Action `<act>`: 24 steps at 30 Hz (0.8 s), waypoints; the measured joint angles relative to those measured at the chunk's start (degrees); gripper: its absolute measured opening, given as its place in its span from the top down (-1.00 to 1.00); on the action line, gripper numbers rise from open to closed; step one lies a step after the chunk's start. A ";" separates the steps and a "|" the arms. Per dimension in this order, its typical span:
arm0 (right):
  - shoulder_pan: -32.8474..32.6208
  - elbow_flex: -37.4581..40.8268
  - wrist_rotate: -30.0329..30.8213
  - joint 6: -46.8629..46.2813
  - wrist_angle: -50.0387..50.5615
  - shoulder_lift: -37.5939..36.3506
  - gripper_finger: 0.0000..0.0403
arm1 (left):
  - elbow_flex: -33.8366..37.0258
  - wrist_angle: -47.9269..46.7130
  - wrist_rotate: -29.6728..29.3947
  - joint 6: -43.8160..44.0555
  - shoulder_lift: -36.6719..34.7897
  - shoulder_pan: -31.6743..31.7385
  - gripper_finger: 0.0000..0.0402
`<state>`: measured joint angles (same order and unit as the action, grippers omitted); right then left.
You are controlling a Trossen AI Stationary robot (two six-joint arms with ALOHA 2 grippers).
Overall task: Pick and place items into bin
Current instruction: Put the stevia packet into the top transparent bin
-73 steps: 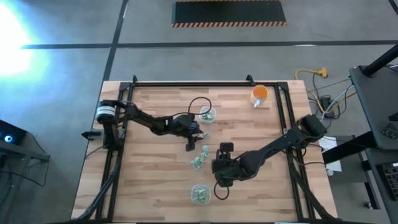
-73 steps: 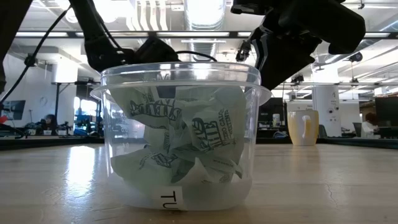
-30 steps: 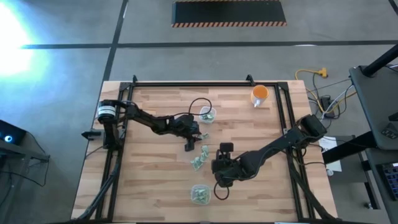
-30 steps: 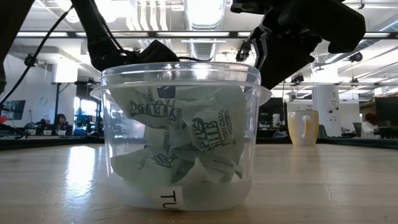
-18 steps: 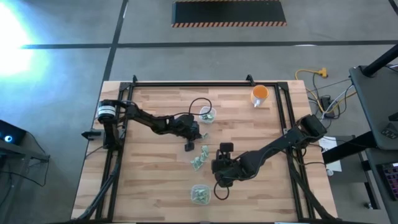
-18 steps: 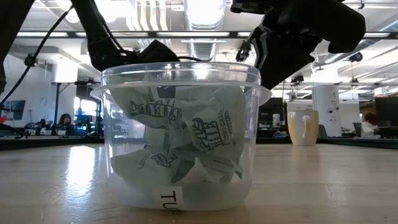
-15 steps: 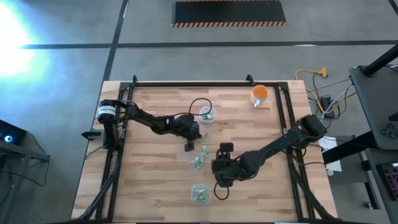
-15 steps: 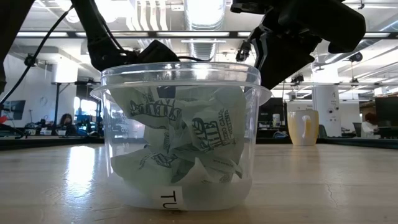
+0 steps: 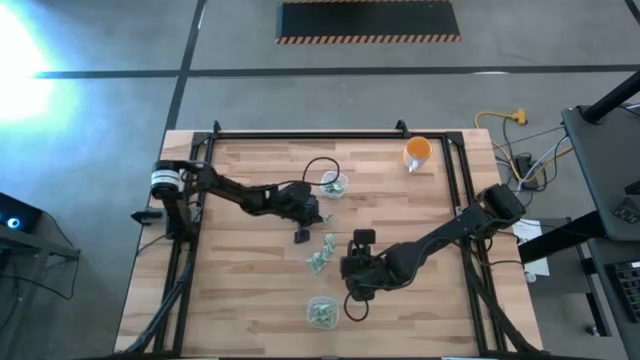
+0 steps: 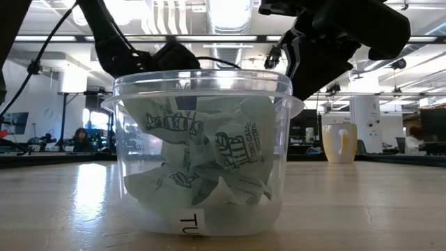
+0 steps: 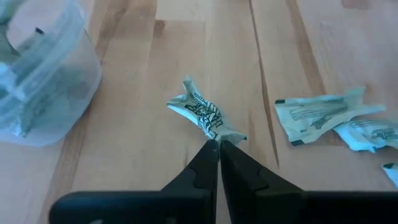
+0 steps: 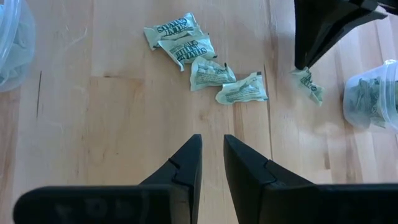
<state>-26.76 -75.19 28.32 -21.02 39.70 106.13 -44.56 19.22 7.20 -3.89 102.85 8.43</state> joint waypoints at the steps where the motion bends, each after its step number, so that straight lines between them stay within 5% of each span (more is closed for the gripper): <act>1: 0.00 0.06 0.00 0.00 -0.01 0.00 0.72 | -0.01 -0.31 0.00 0.00 -0.43 -0.14 1.00; 24: 0.00 0.42 0.02 0.00 -1.36 0.00 0.72 | -1.42 -6.78 -5.32 -9.35 -13.23 4.04 1.00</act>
<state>-26.76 -74.76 28.34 -21.02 38.35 106.13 -45.98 12.44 1.88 -13.24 89.62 12.46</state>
